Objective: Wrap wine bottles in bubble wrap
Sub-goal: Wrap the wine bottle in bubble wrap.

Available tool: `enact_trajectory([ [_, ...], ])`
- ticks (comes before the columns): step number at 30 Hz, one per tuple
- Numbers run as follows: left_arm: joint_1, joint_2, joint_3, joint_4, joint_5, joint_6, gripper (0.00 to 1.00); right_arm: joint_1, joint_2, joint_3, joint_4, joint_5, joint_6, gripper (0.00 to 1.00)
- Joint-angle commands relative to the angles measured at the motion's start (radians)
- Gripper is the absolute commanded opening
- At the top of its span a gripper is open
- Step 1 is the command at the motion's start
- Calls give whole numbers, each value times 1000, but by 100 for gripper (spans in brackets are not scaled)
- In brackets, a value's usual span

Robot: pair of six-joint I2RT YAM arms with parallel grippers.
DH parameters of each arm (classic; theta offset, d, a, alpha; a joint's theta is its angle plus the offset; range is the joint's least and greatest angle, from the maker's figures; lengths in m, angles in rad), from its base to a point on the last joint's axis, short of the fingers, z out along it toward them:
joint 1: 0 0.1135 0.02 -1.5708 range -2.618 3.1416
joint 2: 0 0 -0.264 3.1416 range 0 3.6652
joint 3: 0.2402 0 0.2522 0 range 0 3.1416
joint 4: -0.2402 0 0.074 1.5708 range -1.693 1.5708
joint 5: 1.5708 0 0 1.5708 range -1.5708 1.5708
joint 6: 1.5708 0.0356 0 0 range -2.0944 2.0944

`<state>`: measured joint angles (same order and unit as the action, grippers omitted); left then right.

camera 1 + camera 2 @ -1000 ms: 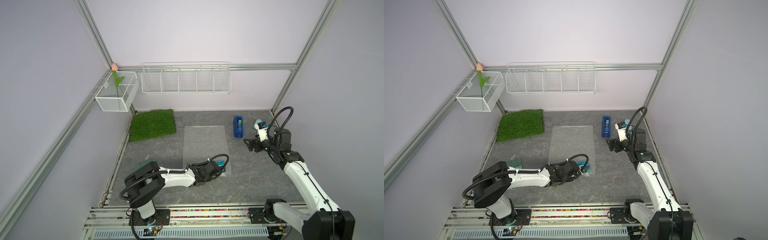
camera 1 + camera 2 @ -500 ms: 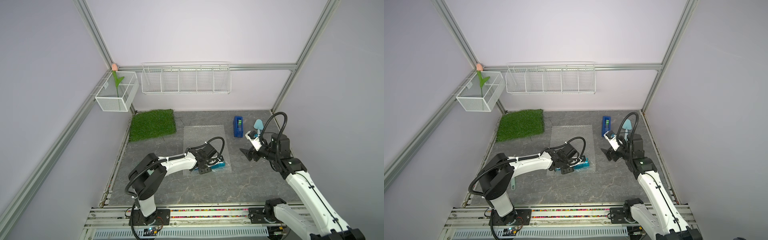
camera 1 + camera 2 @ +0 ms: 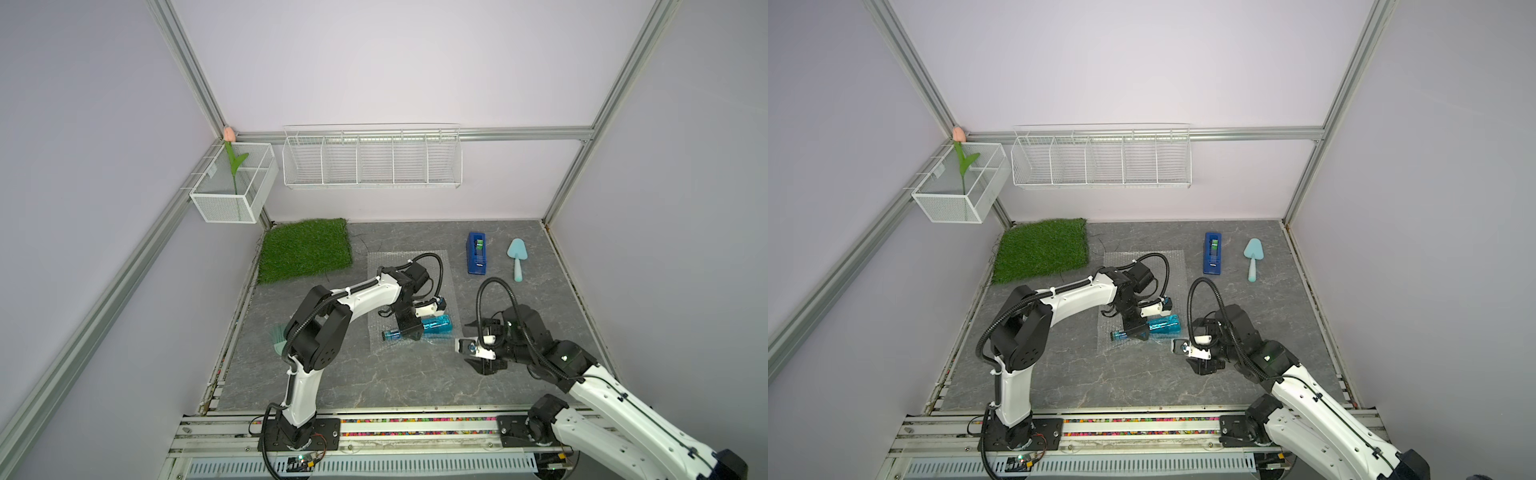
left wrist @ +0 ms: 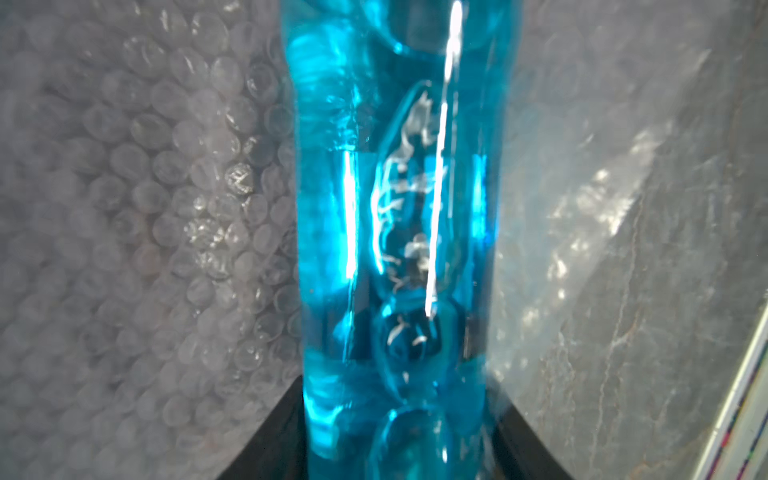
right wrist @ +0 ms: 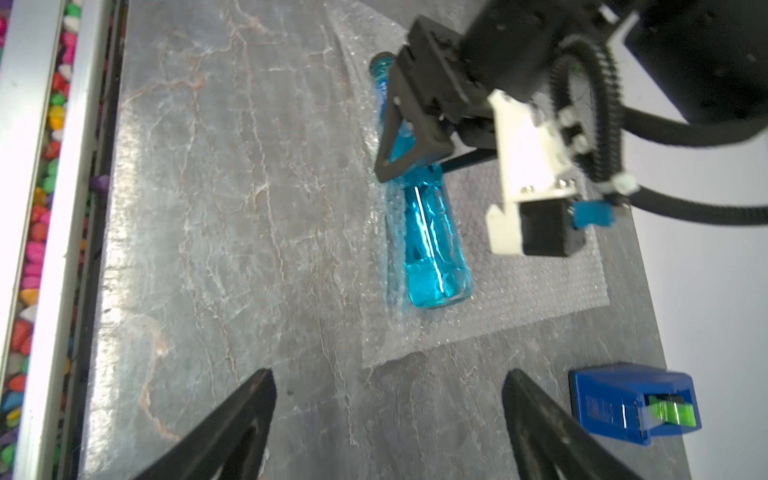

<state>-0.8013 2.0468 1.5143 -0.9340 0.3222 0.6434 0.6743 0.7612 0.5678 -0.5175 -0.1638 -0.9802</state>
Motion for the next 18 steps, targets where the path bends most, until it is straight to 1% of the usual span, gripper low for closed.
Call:
enact_trajectory([
  [1, 0, 92, 62, -194, 134, 72, 19, 73, 29, -53, 141, 73, -69, 89],
  [4, 2, 137, 95, -228, 149, 73, 18, 115, 128, -85, 284, 119, -81, 89],
  [6, 2, 147, 96, -230, 155, 74, 18, 119, 206, -97, 392, 132, -77, 90],
  [10, 4, 144, 87, -224, 156, 82, 18, 121, 311, -138, 615, 170, -105, 89],
  [14, 7, 157, 101, -233, 162, 88, 19, 117, 416, -114, 665, 168, -135, 89],
  [18, 11, 167, 116, -246, 166, 93, 19, 113, 478, -119, 720, 171, -141, 89],
])
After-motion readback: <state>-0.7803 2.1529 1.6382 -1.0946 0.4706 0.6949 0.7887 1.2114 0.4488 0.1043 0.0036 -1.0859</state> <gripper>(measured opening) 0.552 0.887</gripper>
